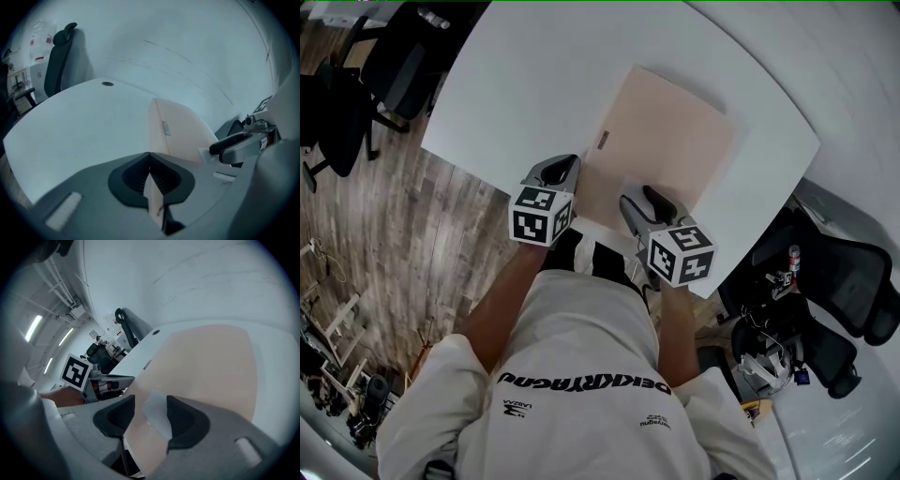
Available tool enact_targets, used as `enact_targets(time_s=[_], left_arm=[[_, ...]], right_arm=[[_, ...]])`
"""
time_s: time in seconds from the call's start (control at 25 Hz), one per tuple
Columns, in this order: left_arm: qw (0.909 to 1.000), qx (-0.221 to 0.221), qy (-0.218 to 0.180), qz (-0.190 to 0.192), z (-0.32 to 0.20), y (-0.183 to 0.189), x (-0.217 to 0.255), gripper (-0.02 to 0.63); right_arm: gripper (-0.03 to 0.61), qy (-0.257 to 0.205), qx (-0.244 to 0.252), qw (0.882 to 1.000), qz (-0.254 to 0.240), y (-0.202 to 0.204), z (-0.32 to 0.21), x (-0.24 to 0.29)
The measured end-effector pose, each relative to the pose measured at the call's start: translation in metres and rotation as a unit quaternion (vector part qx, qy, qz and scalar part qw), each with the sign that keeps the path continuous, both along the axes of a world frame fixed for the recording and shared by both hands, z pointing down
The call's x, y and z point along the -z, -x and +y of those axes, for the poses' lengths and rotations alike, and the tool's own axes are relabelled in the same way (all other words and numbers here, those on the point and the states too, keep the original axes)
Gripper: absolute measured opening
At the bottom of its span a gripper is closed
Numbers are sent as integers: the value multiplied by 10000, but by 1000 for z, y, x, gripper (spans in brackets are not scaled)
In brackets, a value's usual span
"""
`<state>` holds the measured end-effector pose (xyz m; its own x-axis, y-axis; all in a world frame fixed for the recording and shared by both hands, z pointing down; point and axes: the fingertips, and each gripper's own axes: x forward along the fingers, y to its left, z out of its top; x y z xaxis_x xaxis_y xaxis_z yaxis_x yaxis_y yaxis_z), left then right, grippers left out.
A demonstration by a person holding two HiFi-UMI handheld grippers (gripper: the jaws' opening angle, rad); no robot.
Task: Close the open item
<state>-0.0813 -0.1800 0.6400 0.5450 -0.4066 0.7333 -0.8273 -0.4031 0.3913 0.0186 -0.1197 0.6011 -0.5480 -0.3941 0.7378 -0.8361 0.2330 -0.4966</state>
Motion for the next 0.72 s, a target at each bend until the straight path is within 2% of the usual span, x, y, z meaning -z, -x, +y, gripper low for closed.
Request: enact_targets(time_s=[0.48, 0.72], left_arm=[[10000, -46, -12, -14, -1, -1, 0, 0], [10000, -61, -27, -53, -1, -3, -1, -6]], right_arm=[[198, 86, -22, 9997, 244, 0, -2, -7], [195, 74, -27, 9998, 209, -1, -1, -7]])
